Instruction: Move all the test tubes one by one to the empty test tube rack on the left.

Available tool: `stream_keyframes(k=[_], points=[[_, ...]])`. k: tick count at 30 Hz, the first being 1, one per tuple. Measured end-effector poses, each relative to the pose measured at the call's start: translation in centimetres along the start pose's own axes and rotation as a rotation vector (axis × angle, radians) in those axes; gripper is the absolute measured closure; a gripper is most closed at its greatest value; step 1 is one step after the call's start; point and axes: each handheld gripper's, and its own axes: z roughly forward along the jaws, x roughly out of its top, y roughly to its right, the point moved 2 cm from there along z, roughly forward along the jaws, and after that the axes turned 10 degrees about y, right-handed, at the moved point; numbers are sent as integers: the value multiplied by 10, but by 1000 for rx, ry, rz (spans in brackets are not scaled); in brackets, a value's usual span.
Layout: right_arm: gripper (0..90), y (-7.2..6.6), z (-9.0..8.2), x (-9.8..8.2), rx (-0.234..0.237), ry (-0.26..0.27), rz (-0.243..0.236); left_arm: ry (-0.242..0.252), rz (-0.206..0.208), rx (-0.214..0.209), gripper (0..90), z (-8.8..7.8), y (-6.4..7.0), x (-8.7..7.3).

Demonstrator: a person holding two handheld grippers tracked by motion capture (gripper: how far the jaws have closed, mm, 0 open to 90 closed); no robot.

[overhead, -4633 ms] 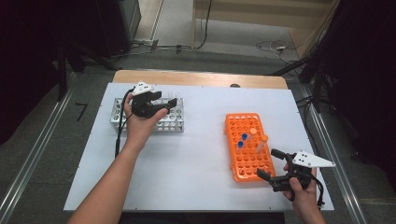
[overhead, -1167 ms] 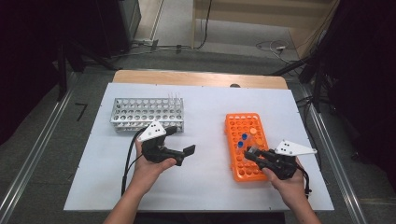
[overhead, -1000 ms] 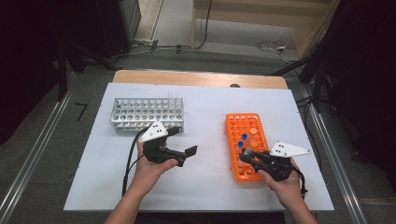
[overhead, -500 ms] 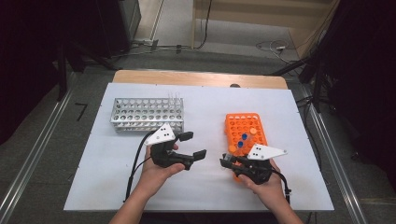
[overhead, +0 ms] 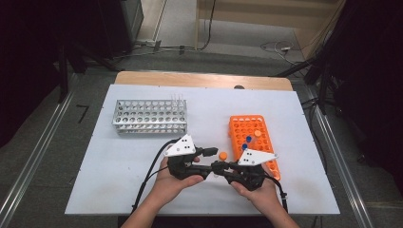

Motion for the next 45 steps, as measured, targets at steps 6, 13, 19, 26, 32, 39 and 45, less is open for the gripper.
stream_keyframes(k=[6, 13, 19, 26, 32, 39, 45], points=[[723, -4, 2, 1, 16, -6, -6, -4, -1, -19, 645, 3, 3, -1], [722, -6, 3, 1, 26, -3, -10, -5, 26, -9, 704, 2, 3, 0], [685, -4, 1, 1, 32, 4, -7, 11, 33, -1, 707, 2, 3, 1], [566, 3, -8, -2, 60, 28, -6, 27, 31, 35, 707, -6, -5, 4], [508, 18, -23, -7, 44, 56, 6, 41, 29, 65, 707, -14, -13, 6], [503, 38, -43, -12, 4, 77, 21, 59, 16, 101, 707, -24, -25, 8], [502, 53, -59, -16, -24, 93, 39, 65, 6, 136, 708, -31, -36, 8]])
